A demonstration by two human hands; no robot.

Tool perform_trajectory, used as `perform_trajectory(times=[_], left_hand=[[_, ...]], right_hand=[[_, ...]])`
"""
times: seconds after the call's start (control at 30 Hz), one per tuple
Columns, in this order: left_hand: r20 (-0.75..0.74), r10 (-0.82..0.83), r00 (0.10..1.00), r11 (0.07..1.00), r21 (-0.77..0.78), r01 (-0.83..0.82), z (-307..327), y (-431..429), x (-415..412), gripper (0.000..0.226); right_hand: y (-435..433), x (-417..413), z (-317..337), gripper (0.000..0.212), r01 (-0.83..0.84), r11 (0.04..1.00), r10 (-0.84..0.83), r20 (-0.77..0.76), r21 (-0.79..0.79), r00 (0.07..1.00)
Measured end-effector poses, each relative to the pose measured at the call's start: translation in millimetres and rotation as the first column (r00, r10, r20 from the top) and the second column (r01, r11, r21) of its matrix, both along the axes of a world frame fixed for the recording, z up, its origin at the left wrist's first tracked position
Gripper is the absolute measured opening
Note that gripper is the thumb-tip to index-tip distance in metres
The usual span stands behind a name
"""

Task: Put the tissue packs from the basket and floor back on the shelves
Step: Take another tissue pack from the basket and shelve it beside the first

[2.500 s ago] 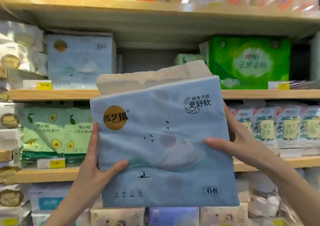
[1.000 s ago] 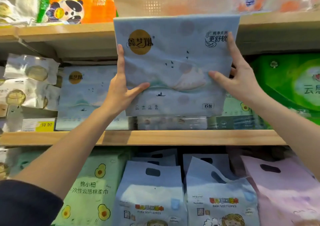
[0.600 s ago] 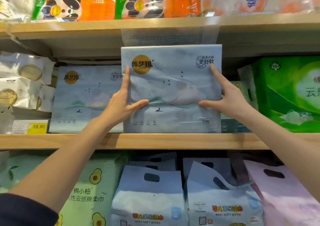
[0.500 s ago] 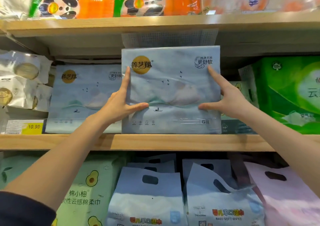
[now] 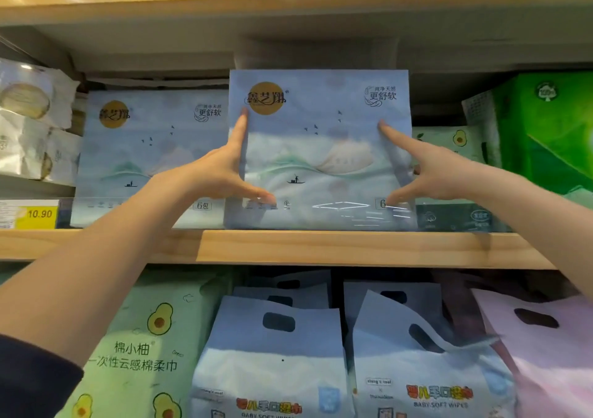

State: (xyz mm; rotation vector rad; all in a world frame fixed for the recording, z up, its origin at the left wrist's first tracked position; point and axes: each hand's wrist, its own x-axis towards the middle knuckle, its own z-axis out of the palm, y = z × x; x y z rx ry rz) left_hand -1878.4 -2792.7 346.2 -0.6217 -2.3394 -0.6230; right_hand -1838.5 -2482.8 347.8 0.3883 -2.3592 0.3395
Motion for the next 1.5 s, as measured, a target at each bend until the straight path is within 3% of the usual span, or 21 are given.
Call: perform_trajectory(times=[0.47, 1.0, 1.27, 1.5], left_hand=[[-0.007, 0.398, 0.917, 0.903, -0.175, -0.393, 13, 19, -1, 0.144], [-0.015, 0.269, 0.963, 0.962, -0.038, -0.270, 2, 4, -1, 0.129], [-0.036, 0.278, 0.960, 0.958, -0.068, -0.279, -2, -3, 13, 0.091], [-0.170, 0.217, 0.961, 0.965, -0.109, -0.237, -19, -12, 60, 0.065]], right_hand=[[-6, -5, 7, 0.116, 0.141, 0.989, -0.139, -0.040, 0.043, 0.989], [-11, 8, -1, 0.103, 0.137, 0.990, -0.135, -0.056, 0.019, 0.989], [-10, 22, -7, 0.071, 0.159, 0.987, -0.157, -0.042, 0.028, 0.987], [-22, 57, -24, 0.064, 0.111, 0.994, -0.111, -0.041, 0.002, 0.993]])
